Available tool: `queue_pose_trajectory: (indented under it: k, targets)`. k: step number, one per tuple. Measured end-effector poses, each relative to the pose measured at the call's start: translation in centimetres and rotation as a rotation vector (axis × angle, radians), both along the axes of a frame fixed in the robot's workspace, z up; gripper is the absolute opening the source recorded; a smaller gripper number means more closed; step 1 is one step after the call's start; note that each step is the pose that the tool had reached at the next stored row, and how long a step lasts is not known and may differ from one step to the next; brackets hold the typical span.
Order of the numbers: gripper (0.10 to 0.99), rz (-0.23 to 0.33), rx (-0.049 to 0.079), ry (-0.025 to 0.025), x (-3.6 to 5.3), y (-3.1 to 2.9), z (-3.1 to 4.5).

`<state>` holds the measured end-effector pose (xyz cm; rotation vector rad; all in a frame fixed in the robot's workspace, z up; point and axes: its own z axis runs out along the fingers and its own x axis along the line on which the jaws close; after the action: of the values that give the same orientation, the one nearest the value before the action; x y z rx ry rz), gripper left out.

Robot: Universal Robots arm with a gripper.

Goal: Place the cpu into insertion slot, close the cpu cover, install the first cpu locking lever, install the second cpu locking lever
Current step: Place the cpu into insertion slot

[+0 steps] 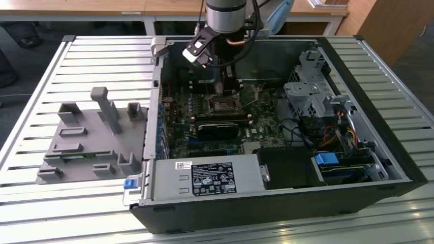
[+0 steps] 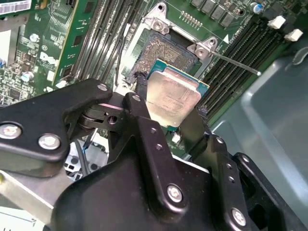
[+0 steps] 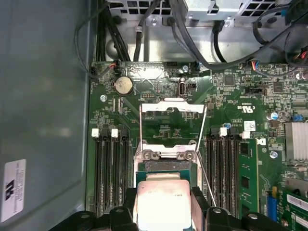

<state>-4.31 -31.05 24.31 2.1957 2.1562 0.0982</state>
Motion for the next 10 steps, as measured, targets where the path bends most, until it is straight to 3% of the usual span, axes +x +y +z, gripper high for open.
queue_pose_trajectory:
  k: [10]
  targets:
    - [0.529, -0.007, -0.002, -0.0023, -0.18, -0.25, -1.64]
